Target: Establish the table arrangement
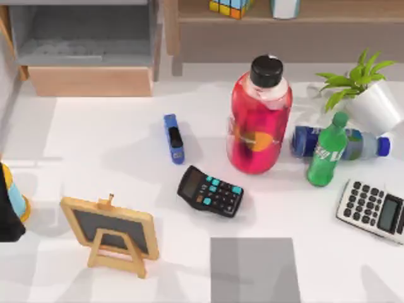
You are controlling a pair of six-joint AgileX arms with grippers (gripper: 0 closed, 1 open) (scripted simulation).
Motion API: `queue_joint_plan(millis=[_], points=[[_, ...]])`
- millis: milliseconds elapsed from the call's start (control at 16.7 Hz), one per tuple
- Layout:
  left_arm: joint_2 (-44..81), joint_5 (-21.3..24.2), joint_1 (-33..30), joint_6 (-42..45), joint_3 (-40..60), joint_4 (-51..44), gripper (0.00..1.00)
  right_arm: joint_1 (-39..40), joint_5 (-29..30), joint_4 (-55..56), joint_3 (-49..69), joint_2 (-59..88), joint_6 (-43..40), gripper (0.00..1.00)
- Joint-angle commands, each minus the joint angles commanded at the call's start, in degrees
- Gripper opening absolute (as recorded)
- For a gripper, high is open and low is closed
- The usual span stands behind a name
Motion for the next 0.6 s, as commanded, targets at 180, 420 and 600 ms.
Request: queue_joint_plan(millis=[180, 420, 600], points=[[0.5, 0.0, 0.1, 0.1, 0.5, -0.3, 1.0, 0.0, 0.0, 0.0, 0.0, 0.0, 0.0, 1.0], [7.7, 0.1, 1.1, 1.0, 7.5, -4.5, 1.0, 0.0, 0.0, 0.0, 0.0, 0.0, 0.0, 1.0], [18.3, 0.1, 2.9, 2.3, 17.6, -10.3, 1.0, 0.0, 0.0, 0.0, 0.0, 0.0, 0.0, 1.0]])
